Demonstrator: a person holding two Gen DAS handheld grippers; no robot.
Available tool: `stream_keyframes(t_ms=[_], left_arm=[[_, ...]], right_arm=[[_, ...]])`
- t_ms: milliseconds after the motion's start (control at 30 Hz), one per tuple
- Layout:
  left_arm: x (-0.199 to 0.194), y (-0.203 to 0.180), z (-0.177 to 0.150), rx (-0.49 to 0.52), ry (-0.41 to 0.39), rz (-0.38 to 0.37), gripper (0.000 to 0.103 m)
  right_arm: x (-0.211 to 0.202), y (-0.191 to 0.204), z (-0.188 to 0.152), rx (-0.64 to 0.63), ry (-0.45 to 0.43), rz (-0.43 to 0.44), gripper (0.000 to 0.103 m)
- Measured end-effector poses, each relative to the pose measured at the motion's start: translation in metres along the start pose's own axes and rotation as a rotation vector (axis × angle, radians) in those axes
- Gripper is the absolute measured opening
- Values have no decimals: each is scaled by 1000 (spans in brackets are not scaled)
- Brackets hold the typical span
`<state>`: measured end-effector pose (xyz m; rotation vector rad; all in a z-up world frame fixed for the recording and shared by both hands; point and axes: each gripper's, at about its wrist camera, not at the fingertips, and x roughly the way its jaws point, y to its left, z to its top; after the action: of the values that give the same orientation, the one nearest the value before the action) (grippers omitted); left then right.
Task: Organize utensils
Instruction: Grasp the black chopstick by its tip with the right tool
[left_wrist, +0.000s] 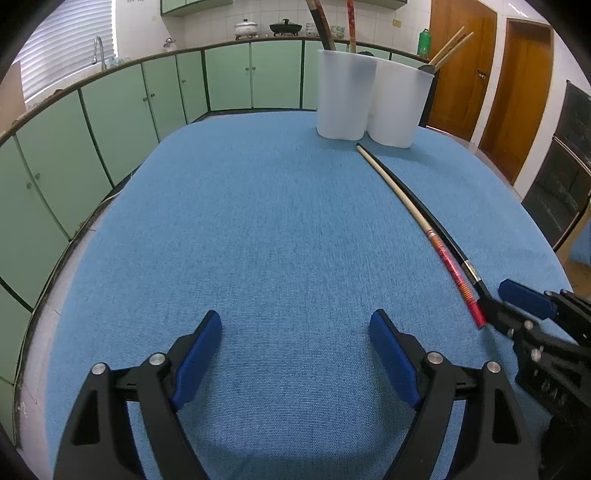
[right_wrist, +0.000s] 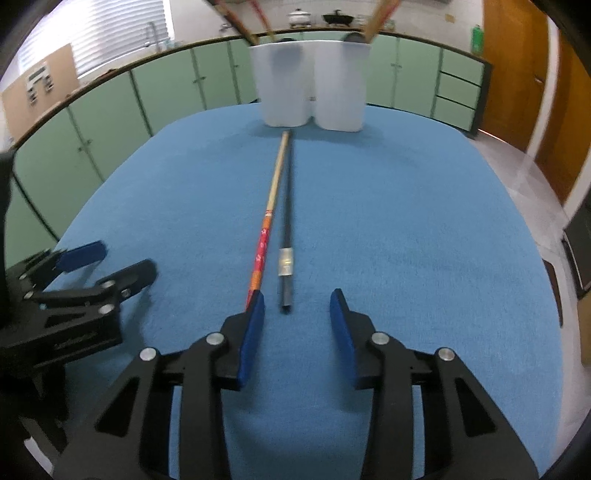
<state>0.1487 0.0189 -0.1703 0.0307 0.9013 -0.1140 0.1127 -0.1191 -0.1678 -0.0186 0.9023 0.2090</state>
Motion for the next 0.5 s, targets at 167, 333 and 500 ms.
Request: stream_keyframes(t_ms=[167, 333, 500], left_arm=[[0, 1, 0, -8, -3, -9, 81], [1, -1, 0, 0, 0, -1, 82], [2, -1, 0, -1, 0, 1, 82]], right_arm=[[-3, -5, -1, 22, -2, 15, 34], [-2, -7, 0, 27, -2, 8, 35], [1, -4, 1, 14, 0, 1, 23]])
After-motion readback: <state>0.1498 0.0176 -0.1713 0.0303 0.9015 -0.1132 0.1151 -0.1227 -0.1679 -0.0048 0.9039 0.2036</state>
